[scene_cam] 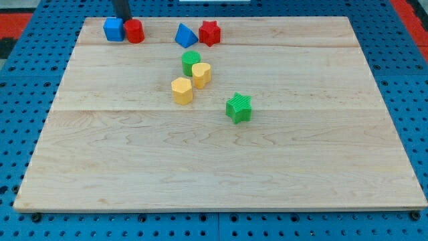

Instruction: Separate the green circle from the yellow heart

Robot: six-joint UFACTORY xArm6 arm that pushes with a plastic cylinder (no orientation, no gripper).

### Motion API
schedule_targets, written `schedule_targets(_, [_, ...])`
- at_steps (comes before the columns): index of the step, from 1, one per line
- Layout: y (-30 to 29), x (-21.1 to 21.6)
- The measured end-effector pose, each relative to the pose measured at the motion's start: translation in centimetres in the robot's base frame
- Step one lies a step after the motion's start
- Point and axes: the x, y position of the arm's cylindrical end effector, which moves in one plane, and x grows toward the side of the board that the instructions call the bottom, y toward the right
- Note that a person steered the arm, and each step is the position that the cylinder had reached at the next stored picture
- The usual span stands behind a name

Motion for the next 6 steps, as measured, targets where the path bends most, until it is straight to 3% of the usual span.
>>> schedule_targets(2, [0.8,-0.2])
schedule_targets(3, [8.2,-0.5])
schedule_targets(4, [20.5,-0.4])
schedule_targets(5, [29.2,0.5])
schedule_targets(6, [32.2,4.7])
